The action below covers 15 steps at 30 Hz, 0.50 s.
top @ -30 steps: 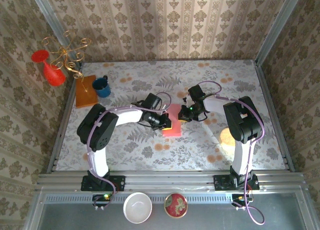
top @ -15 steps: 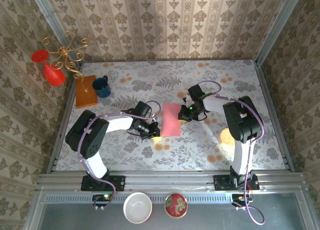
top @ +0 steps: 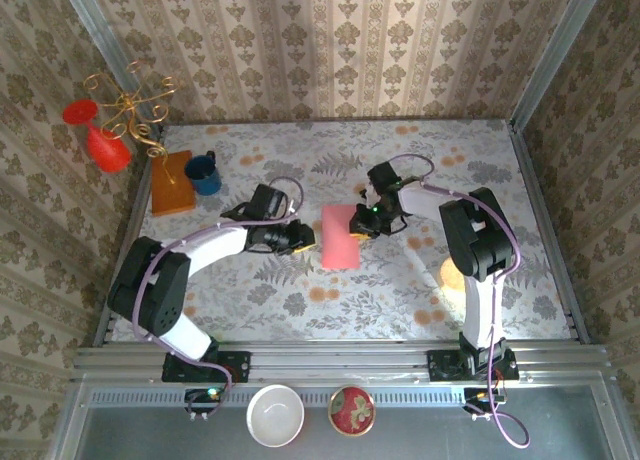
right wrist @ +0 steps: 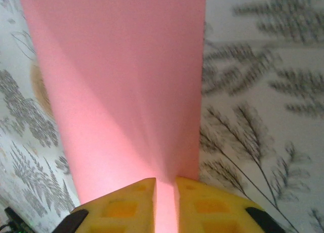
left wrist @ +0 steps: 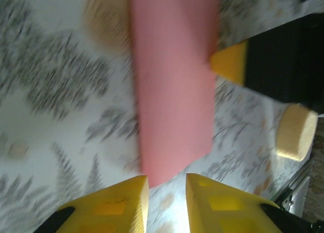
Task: Fold a paper plane with a square sheet of paper (pick it up from the middle)
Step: First fold the square sheet of paper in half at the center of the table.
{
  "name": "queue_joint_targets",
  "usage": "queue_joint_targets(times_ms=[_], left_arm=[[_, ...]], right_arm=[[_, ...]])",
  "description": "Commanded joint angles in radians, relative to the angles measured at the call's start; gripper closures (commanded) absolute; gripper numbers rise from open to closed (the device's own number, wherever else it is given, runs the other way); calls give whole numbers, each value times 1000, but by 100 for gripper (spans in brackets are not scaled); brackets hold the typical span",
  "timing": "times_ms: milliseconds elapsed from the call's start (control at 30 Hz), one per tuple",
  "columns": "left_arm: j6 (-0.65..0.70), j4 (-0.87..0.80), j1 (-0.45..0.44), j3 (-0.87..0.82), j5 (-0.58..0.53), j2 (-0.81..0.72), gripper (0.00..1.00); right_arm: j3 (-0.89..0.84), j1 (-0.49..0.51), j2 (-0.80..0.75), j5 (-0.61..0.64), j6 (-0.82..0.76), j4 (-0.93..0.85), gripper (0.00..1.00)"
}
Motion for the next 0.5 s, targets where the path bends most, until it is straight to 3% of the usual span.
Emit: queue_joint_targets(times_ms=[0, 267, 467], left_arm=[[-25, 86, -4, 75, 9, 77, 67], [-21, 78, -12, 214, 37, 249, 61], [-65, 113, -12, 276, 63, 329, 61]], right_arm=[[21, 5, -22, 21, 33, -11, 77], [-212, -9, -272, 87, 154, 94, 56], [-409, -11, -384, 33, 289, 221, 51]])
